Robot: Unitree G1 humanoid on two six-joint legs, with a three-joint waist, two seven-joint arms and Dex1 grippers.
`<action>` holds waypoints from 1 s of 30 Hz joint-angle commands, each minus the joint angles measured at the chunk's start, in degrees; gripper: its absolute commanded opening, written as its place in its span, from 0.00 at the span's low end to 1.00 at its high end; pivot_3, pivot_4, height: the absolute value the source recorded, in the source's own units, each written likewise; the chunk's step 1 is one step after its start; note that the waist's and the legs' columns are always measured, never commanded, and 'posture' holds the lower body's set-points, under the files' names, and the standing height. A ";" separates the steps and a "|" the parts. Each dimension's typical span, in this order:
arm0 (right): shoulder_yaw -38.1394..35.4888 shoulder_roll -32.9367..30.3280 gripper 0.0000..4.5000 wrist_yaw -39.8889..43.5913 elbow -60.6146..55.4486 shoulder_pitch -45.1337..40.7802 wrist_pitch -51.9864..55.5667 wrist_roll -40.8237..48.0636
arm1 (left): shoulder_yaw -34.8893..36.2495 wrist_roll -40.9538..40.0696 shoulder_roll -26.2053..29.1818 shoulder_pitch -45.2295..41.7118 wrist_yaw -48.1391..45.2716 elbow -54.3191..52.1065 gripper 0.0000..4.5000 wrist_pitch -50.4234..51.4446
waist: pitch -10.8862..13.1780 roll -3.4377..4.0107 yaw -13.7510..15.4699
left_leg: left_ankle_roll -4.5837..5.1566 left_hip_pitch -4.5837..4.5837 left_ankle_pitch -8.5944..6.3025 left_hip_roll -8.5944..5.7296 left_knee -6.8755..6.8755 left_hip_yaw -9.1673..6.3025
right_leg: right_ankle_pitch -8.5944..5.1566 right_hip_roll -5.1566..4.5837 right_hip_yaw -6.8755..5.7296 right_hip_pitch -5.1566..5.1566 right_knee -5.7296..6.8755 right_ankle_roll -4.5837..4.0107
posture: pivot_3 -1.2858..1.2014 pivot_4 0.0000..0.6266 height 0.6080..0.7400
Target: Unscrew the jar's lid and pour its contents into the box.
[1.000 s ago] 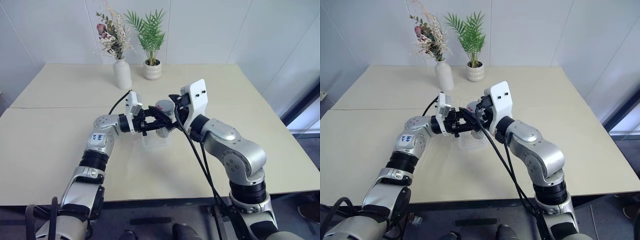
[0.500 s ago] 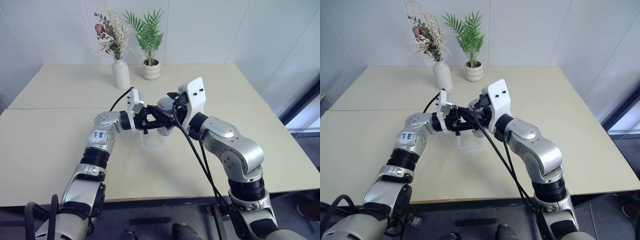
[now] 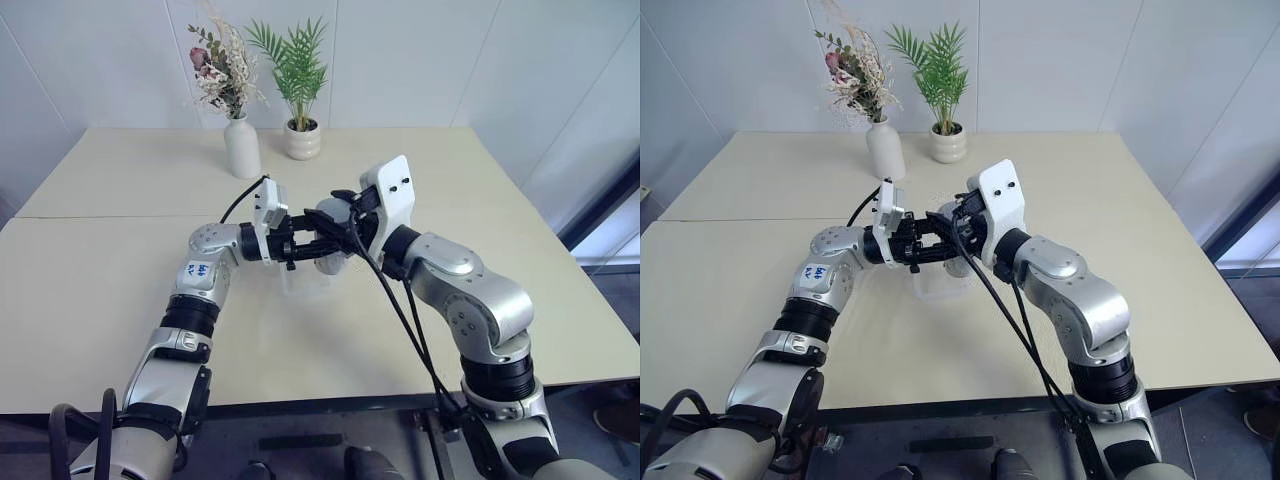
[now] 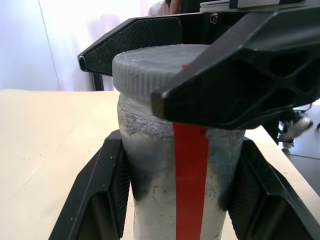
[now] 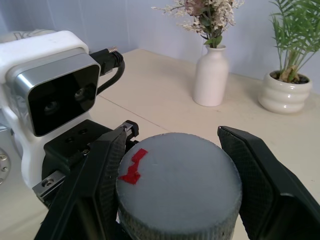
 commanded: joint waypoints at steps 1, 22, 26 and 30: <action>-0.36 -0.81 0.57 6.47 -4.69 -0.71 -1.58 5.25 | 1.62 -2.15 1.32 -1.00 -1.89 -1.95 0.47 1.92 | 0.00 0.00 -0.04 | 0.00 0.00 0.00 0.00 0.00 0.00 | 0.00 0.01 0.00 0.00 0.00 0.00 | 0.52 0.24 1.00; -0.21 -6.93 0.57 40.35 6.46 -7.02 -9.13 15.07 | 1.48 -6.62 1.23 0.18 -9.29 -5.53 0.47 7.64 | 0.01 0.01 -0.03 | 0.00 0.02 0.00 0.01 0.02 0.00 | 0.01 0.02 0.02 0.00 0.03 0.01 | 0.52 0.24 1.00; 1.00 -7.75 0.57 44.54 8.02 -7.62 -10.64 13.80 | 0.70 -6.21 1.28 -0.62 -10.85 -4.93 0.47 7.94 | 0.01 0.02 -0.06 | 0.00 0.02 0.00 0.01 0.03 0.00 | 0.00 0.03 0.02 0.00 0.04 0.01 | 0.52 0.24 1.00; 2.21 -8.67 0.57 47.14 9.25 -8.14 -11.79 11.95 | 0.11 -5.61 1.31 -1.21 -11.64 -4.24 0.47 7.68 | 0.02 0.03 -0.08 | 0.00 0.04 0.00 0.01 0.04 0.01 | 0.01 0.03 0.02 0.00 0.08 0.01 | 0.52 0.24 1.00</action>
